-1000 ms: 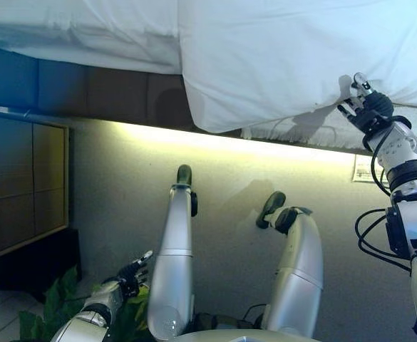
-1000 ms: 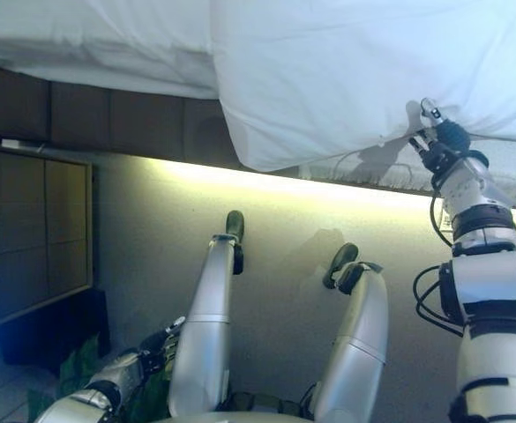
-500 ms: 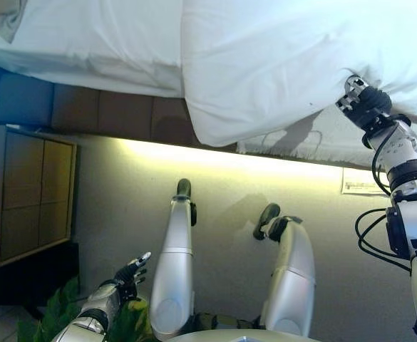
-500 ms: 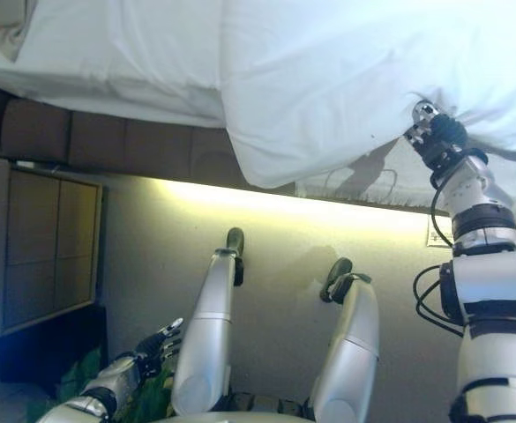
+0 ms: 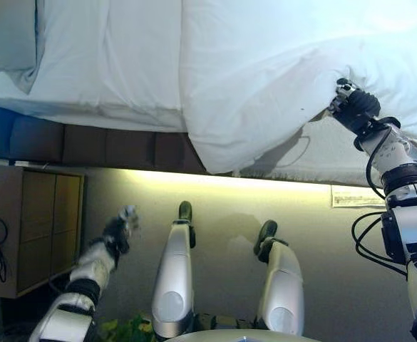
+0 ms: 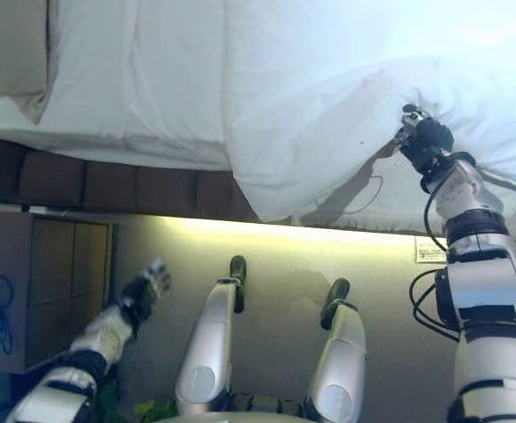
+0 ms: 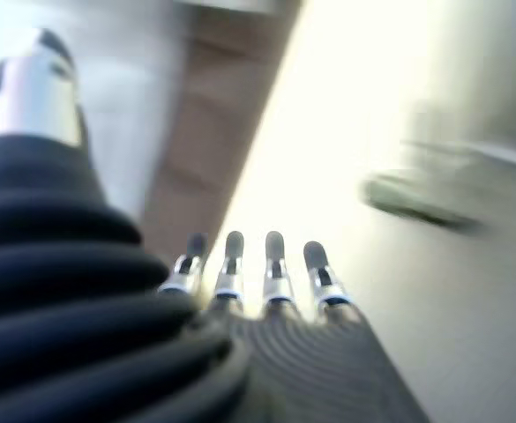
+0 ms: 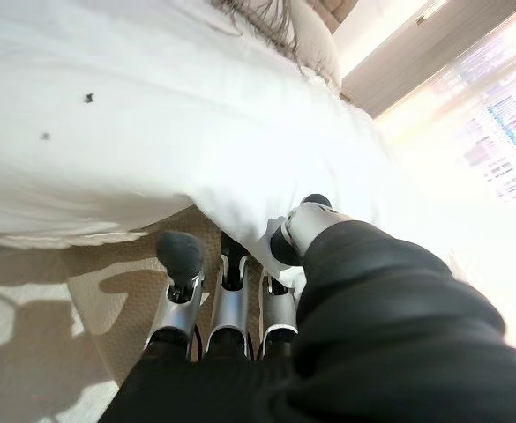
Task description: Make the bed neatly
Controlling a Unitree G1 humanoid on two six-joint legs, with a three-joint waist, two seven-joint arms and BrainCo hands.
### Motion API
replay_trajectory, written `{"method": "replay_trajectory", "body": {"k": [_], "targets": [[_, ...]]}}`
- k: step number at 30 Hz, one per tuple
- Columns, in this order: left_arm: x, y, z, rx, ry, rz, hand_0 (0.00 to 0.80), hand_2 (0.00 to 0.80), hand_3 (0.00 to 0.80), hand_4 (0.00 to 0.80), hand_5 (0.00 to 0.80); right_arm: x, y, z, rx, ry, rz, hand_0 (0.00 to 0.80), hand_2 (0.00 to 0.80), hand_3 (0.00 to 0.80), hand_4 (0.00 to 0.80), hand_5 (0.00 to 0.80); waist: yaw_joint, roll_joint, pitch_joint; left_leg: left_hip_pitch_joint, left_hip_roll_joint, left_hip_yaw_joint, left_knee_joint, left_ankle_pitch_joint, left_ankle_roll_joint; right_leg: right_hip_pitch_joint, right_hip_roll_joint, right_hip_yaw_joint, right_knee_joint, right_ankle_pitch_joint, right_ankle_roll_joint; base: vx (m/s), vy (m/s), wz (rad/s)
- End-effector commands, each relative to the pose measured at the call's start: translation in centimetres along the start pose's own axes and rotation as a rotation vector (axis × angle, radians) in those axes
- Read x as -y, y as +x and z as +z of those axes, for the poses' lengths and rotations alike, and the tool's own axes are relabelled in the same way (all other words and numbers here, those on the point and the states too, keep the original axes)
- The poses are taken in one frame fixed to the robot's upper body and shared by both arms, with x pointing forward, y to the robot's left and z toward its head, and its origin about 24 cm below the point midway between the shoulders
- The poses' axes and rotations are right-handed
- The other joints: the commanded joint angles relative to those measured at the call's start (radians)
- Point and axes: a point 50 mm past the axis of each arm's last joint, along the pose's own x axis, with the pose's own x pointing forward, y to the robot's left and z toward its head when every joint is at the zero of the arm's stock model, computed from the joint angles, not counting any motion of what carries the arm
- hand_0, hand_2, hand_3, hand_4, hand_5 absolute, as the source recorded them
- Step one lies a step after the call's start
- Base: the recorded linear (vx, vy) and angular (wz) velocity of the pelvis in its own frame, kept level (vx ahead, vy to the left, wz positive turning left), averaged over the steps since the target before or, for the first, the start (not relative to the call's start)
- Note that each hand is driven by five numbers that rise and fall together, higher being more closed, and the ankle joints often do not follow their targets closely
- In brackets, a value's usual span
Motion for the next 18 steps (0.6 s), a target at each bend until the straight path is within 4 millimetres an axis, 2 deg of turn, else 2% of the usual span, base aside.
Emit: {"method": "replay_trajectory", "body": {"k": [1,4,5,8,9,13,15,17,18], "targets": [[2.9,1.1,3.9,0.170,-0.149,-0.060,0.000,0.000,0.000,0.000,0.000,-2.7,0.6,-0.4,0.080,0.112,0.153,0.800,0.800,0.800,0.800,0.800,-0.011,-0.040,-0.134,0.023,0.026,0.011,-0.074,0.018,-0.014,-0.001,0.005,-0.010,-0.066,-0.003,-0.026,0.029,-0.064,0.02],[7.6,2.0,7.6,0.303,-0.254,-0.211,0.000,0.000,0.000,0.000,0.000,-4.4,1.1,-1.0,0.073,0.138,0.199,0.800,0.800,0.800,0.800,0.800,-0.019,-0.062,-0.133,0.040,0.029,0.013,-0.086,0.017,-0.020,0.020,0.017,-0.015,-0.087,0.005,-0.028,0.007,-0.080,0.02],[9.9,2.4,8.6,0.323,-0.289,-0.279,0.000,0.000,0.000,0.000,0.000,-5.2,1.3,-1.4,0.065,0.146,0.218,0.800,0.800,0.800,0.800,0.800,-0.024,-0.073,-0.135,0.045,0.033,0.013,-0.089,0.016,-0.022,0.026,0.022,-0.019,-0.089,0.004,-0.031,-0.005,-0.115,-0.05],[14.7,2.8,9.2,0.301,-0.345,-0.452,0.000,0.000,0.000,0.000,0.000,-7.4,1.8,-2.2,0.043,0.172,0.276,0.800,0.800,0.800,0.800,0.800,-0.037,-0.104,-0.136,0.056,0.046,0.012,-0.096,0.015,-0.028,0.045,0.039,-0.031,-0.104,0.007,-0.036,0.005,-0.138,-0.06],[16.8,2.9,8.8,0.268,-0.362,-0.503,0.000,0.000,0.000,0.000,0.000,-8.3,2.0,-2.6,0.036,0.185,0.305,0.800,0.800,0.800,0.800,0.800,-0.044,-0.120,-0.137,0.063,0.051,0.011,-0.105,0.015,-0.029,0.055,0.050,-0.035,-0.117,0.011,-0.037,0.008,-0.147,-0.07],[19.7,3.0,6.4,0.155,-0.396,-0.549,0.000,0.000,0.000,0.000,0.000,-10.3,2.2,-3.2,0.035,0.216,0.366,0.800,0.800,0.800,0.800,0.800,-0.055,-0.150,-0.131,0.077,0.064,0.012,-0.117,0.014,-0.032,0.076,0.068,-0.041,-0.146,0.021,-0.036,0.001,-0.142,-0.05],[20.8,2.9,4.3,0.046,-0.485,-0.561,0.000,0.000,0.000,0.000,0.000,-11.4,2.2,-3.4,0.037,0.226,0.392,0.800,0.800,0.800,0.800,0.800,-0.062,-0.162,-0.127,0.078,0.069,0.013,-0.118,0.012,-0.032,0.081,0.076,-0.042,-0.156,0.024,-0.037,-0.007,-0.113,-0.03],[22.2,2.2,0.4,-0.170,-0.722,-0.598,0.000,0.000,0.000,0.000,0.000,-12.4,2.2,-3.4,0.046,0.242,0.423,0.800,0.800,0.800,0.800,0.800,-0.069,-0.180,-0.120,0.082,0.076,0.018,-0.124,0.007,-0.031,0.092,0.090,-0.045,-0.176,0.028,-0.035,-0.014,-0.127,-0.04],[22.4,1.9,-0.3,-0.223,-0.785,-0.601,0.000,0.000,0.000,0.000,0.000,-12.6,2.2,-3.4,0.048,0.245,0.427,0.800,0.800,0.800,0.800,0.800,-0.070,-0.182,-0.119,0.082,0.077,0.019,-0.125,0.006,-0.031,0.093,0.093,-0.044,-0.179,0.029,-0.035,-0.013,-0.109,-0.12]]}}
